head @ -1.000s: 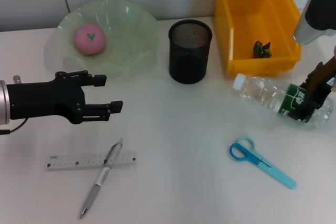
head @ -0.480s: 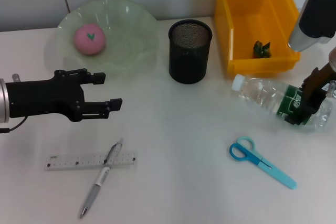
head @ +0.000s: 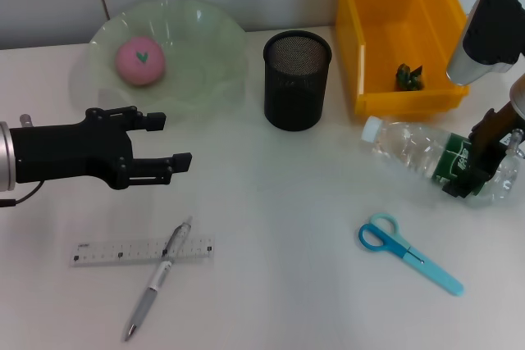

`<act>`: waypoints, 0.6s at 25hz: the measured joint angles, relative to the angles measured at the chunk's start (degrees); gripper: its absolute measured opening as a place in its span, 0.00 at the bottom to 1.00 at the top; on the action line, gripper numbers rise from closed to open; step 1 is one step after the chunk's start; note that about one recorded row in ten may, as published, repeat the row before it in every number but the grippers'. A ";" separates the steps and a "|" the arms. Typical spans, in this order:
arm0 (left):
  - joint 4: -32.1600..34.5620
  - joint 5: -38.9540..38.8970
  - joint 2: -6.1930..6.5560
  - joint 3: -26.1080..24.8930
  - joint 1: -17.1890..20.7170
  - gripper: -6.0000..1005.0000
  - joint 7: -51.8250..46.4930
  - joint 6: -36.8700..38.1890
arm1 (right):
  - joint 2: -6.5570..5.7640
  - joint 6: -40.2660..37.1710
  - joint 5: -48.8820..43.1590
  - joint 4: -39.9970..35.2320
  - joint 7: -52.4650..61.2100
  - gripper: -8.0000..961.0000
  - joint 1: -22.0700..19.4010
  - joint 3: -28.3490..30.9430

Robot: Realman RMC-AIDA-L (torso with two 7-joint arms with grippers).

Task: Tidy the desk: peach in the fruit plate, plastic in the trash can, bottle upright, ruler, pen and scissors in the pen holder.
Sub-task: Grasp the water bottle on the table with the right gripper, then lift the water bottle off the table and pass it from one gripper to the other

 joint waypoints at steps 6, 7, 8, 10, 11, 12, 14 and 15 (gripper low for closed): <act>0.07 0.00 -0.07 0.00 0.01 0.81 -0.01 0.09 | 0.26 0.71 0.00 0.03 -0.01 0.82 -0.08 -0.01; 0.10 0.00 -0.07 0.00 0.01 0.81 -0.01 0.11 | 0.35 0.90 0.00 0.01 -0.04 0.82 -0.13 -0.02; 0.10 0.00 -0.07 0.00 0.01 0.81 -0.01 0.13 | 0.42 1.06 0.00 -0.03 -0.09 0.82 -0.20 -0.01; 0.12 0.00 -0.07 0.00 0.01 0.81 -0.01 0.18 | 0.53 1.29 0.02 -0.21 -0.19 0.82 -0.34 -0.02; 0.12 0.00 -0.07 -0.04 0.01 0.81 -0.01 0.19 | 0.55 1.32 0.08 -0.34 -0.24 0.82 -0.44 -0.02; 0.12 0.00 -0.07 -0.11 0.02 0.81 -0.01 0.24 | 0.57 1.33 0.17 -0.51 -0.28 0.82 -0.52 -0.02; 0.13 0.00 -0.07 -0.29 0.01 0.81 -0.01 0.38 | 0.72 1.11 0.63 -1.52 -0.95 0.82 -0.91 0.33; 0.13 0.00 -0.07 -0.29 0.01 0.81 -0.01 0.38 | 0.72 1.11 0.63 -1.52 -0.95 0.82 -0.91 0.33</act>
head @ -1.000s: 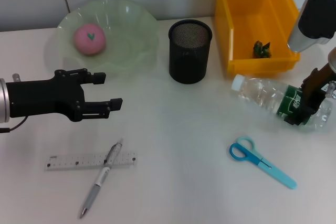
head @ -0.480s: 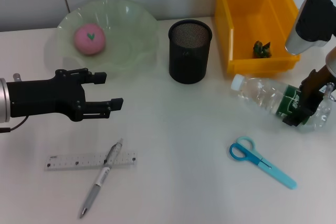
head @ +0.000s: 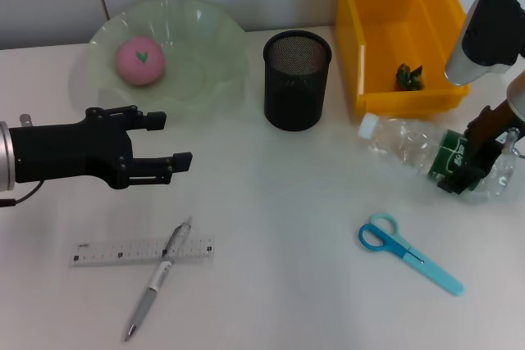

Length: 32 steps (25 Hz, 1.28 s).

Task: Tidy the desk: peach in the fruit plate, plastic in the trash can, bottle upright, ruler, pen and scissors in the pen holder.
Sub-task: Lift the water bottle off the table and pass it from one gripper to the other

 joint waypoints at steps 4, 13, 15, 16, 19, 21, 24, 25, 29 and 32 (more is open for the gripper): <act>0.00 0.00 0.03 -0.07 0.04 0.81 -0.04 0.06 | 0.59 -0.57 1.54 -3.61 -0.94 0.82 -1.38 0.29; 0.09 0.00 0.09 -0.73 0.22 0.81 -0.09 0.20 | 0.37 -6.63 10.91 -10.34 -2.89 0.80 -4.11 0.61; 0.09 0.00 0.02 -1.21 0.31 0.81 -0.24 0.33 | 0.38 -8.02 13.68 -12.26 -3.92 0.80 -5.18 1.34; 0.09 0.00 -0.01 -1.55 0.36 0.81 -0.34 0.49 | 0.38 -8.80 15.28 -13.28 -4.47 0.80 -5.71 1.99; -0.29 -0.03 -0.07 -3.54 0.34 0.81 -0.69 1.55 | 0.32 -11.44 20.93 -15.36 -6.92 0.80 -7.22 4.82; -0.40 -0.05 -0.11 -4.37 0.33 0.81 -0.82 1.94 | 0.28 -12.65 24.73 -15.90 -8.97 0.80 -8.07 7.45; -0.62 -0.57 -0.61 -7.96 0.39 0.81 -1.39 4.39 | 0.28 -14.56 35.37 -15.21 -15.23 0.80 -10.56 12.28; -1.17 -1.70 -0.99 -9.84 0.42 0.81 -1.46 6.23 | 0.28 -14.64 37.95 -14.69 -16.71 0.80 -11.15 12.78; -3.26 -5.07 -1.11 -11.15 0.40 0.81 -1.42 8.51 | 0.26 -15.15 47.93 -10.04 -21.94 0.80 -13.07 13.26; -6.61 -11.09 -1.15 -11.32 0.37 0.81 -0.87 11.63 | 0.40 -15.45 50.59 -7.28 -24.32 0.80 -13.26 13.19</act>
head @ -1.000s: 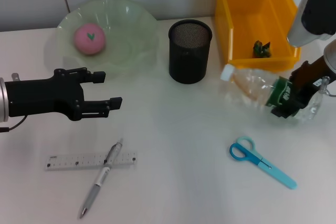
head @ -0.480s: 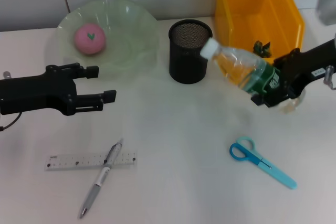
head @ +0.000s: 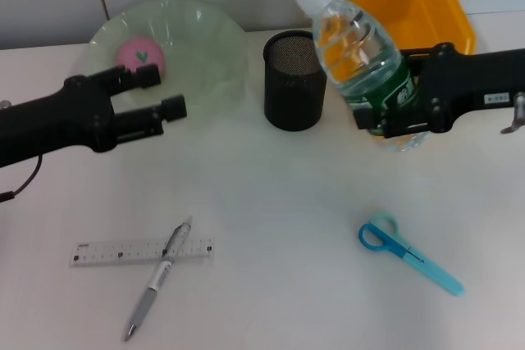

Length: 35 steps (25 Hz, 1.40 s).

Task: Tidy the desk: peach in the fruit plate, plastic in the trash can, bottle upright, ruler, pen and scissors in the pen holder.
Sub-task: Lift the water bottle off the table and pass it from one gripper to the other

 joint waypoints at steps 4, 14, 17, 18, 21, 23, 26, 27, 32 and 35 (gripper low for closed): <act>-1.42 -4.45 -0.42 -0.02 0.11 0.81 0.20 2.43 | 0.80 -0.96 3.03 5.11 -4.36 0.80 0.40 -0.16; -7.06 -9.03 -0.94 0.38 -1.52 0.81 3.15 4.91 | 2.27 -1.88 8.20 16.22 -12.30 0.80 3.02 -0.43; -7.06 -9.03 -0.94 0.38 -1.52 0.81 3.15 4.91 | 3.04 -2.42 8.46 17.57 -13.41 0.80 3.68 -0.43; -7.06 -9.03 -0.94 0.38 -1.52 0.81 3.15 4.91 | 3.04 -2.42 8.46 17.57 -13.41 0.80 3.68 -0.43; -9.01 -9.76 -1.11 0.35 -2.20 0.81 4.87 5.17 | 3.30 -2.63 8.91 19.03 -14.42 0.80 4.27 -0.47; -10.90 -10.93 -1.13 0.28 -2.59 0.81 6.92 6.09 | 3.31 -2.68 9.24 20.27 -14.89 0.80 4.89 -0.50; -11.73 -12.10 -1.14 0.51 -2.79 0.81 7.67 7.51 | 3.33 -2.54 9.30 21.11 -15.40 0.80 5.48 -0.91; -11.76 -12.19 -1.14 0.53 -3.04 0.81 7.69 7.91 | 3.34 -2.45 9.31 21.73 -15.79 0.80 5.86 -1.11; -11.80 -12.21 -1.22 0.54 -3.44 0.81 7.77 8.04 | 3.35 -2.36 9.35 23.94 -16.57 0.80 6.96 -1.15; -11.84 -12.21 -1.27 0.67 -3.68 0.81 8.04 8.17 | 3.38 -2.27 9.36 24.69 -16.99 0.80 7.32 -1.23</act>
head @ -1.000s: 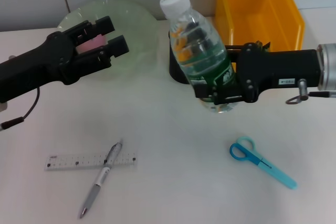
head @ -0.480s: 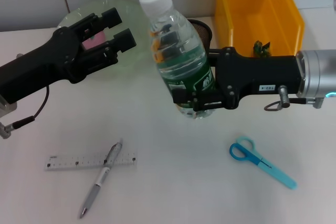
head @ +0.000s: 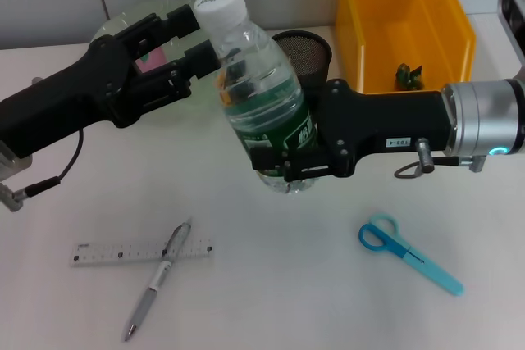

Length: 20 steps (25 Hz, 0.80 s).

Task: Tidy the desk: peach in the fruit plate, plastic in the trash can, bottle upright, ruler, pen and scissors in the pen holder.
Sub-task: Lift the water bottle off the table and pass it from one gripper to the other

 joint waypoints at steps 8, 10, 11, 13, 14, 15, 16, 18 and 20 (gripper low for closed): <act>-0.28 0.00 -0.04 0.43 -0.74 0.81 0.48 0.31 | 0.06 0.12 -0.18 2.67 -0.85 0.80 1.30 -0.05; -0.66 0.00 -0.04 0.44 -0.86 0.81 0.73 0.34 | 0.06 0.25 -0.26 2.94 -0.86 0.80 1.40 -0.11; -0.80 0.01 -0.04 0.43 -0.89 0.81 0.86 0.38 | 0.06 0.43 -0.28 2.98 -0.86 0.80 1.40 -0.31; -0.91 0.03 -0.04 0.43 -0.92 0.81 0.97 0.40 | 0.06 0.97 -0.23 3.08 -0.87 0.80 1.40 -1.00; -1.04 0.05 -0.04 0.43 -0.92 0.81 1.00 0.45 | 0.06 1.18 -0.19 3.18 -0.87 0.80 1.40 -1.31; -1.20 0.08 -0.04 0.42 -0.92 0.81 1.05 0.53 | 0.06 1.38 -0.15 3.27 -0.88 0.80 1.40 -1.57; -1.31 0.09 -0.03 0.41 -0.92 0.81 1.06 0.59 | 0.06 1.51 -0.13 3.38 -0.88 0.80 1.42 -1.80; -1.43 0.16 -0.03 0.40 -0.98 0.81 1.12 0.74 | 0.07 1.58 -0.09 3.48 -0.89 0.80 1.46 -2.07; -1.43 0.21 -0.03 0.40 -0.98 0.81 1.12 0.81 | 0.12 1.65 -0.07 3.48 -0.89 0.80 1.48 -2.13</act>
